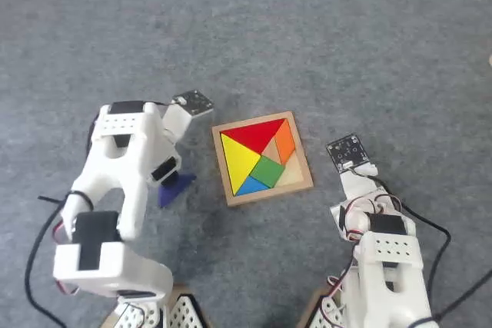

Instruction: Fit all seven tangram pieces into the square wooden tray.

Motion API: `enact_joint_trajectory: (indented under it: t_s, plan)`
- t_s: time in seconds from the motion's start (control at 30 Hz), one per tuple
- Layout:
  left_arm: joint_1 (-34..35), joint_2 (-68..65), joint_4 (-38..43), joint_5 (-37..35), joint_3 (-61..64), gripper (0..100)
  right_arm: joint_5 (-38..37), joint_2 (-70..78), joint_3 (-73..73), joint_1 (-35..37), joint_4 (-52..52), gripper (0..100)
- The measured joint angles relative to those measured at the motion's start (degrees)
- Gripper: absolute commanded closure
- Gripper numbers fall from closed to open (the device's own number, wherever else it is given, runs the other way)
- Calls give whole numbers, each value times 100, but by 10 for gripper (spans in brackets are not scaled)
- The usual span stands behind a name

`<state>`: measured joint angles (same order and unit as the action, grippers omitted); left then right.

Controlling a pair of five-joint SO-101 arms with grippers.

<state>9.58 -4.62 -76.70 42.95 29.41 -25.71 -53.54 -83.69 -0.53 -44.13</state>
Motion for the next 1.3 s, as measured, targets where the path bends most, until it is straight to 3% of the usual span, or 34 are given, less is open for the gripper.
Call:
enact_joint_trajectory:
  t_s: [0.3, 0.8, 1.3]
  plan:
    - [-378, 651, 0, 0, 791, 907, 0, 0, 0, 0, 0, 745]
    - [-1538, 2101, -70, -756, 2259, 907, 0, 0, 0, 0, 0, 745]
    - [-2321, 3077, -949, -985, 2409, 908, 0, 0, 0, 0, 0, 745]
